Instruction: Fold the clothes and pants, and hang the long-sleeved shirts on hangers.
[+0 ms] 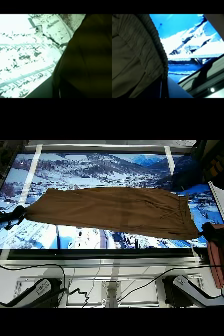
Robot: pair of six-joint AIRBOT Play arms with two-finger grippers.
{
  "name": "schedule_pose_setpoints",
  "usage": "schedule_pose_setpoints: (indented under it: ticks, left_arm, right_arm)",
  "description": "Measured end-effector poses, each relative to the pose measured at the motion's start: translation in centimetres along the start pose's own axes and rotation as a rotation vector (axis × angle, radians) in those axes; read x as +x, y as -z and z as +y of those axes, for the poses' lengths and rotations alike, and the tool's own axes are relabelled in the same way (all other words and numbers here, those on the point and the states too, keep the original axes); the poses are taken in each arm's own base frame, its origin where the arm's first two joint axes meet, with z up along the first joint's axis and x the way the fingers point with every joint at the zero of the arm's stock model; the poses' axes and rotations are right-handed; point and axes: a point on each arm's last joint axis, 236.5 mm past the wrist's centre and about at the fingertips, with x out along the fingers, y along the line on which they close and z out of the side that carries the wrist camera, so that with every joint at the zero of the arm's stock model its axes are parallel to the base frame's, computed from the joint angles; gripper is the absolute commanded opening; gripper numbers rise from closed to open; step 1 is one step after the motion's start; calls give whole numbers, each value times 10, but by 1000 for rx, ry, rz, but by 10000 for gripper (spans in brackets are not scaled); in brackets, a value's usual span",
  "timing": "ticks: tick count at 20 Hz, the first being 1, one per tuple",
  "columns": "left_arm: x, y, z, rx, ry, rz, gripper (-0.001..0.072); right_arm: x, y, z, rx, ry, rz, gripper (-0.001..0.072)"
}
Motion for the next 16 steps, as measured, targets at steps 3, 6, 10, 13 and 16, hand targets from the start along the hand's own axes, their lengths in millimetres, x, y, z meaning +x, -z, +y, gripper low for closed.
schedule_pose_setpoints:
  ticks: [3, 6, 10, 13, 16]
  left_arm:
    - [1, 33, 22, 44, -66, 94, 24]
    - [5, 65, 38, 56, -102, 151, 24]
    - [7, 90, 50, 58, -127, 177, 25]
    - [7, 96, 53, 56, -132, 180, 24]
    - [7, 99, 58, 59, -152, 186, 25]
  right_arm:
    - [-2, 19, -2, -14, 15, 18, 34]
    - [-1, 32, -5, -17, 26, 14, 35]
    - [1, 39, -7, -20, 33, 9, 35]
    - [1, 41, -10, -26, 45, 12, 35]
    - [0, 49, -27, -54, 118, 44, 35]
